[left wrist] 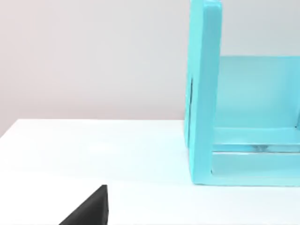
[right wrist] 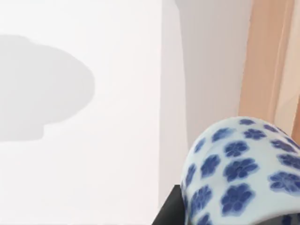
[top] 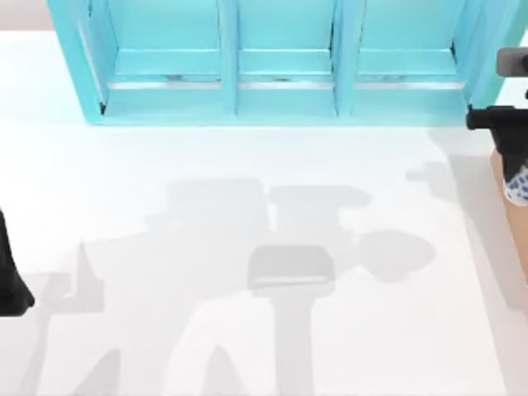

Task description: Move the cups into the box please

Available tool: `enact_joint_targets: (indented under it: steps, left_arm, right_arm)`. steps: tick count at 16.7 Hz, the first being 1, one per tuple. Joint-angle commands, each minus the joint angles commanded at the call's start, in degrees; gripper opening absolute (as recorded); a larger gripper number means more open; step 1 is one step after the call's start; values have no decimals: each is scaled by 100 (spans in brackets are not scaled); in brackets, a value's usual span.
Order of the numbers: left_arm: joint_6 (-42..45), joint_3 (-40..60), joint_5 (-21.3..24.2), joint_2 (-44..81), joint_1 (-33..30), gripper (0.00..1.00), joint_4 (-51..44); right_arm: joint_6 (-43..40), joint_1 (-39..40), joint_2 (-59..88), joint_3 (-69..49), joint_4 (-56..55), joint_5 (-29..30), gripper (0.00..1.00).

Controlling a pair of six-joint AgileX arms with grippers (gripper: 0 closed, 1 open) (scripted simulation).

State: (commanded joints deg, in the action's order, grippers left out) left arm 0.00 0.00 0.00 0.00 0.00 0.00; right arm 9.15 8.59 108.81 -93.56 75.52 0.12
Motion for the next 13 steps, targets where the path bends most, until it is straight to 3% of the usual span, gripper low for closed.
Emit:
enact_joint_targets:
  steps: [8, 13]
  left_arm:
    - [0, 0, 0, 0, 0, 100, 0]
    - [0, 0, 0, 0, 0, 100, 0]
  right_arm:
    - [-2186, -2209, -528, -18, 515, -6, 0]
    - [-2622, -2643, -672, -8, 596, -13, 0]
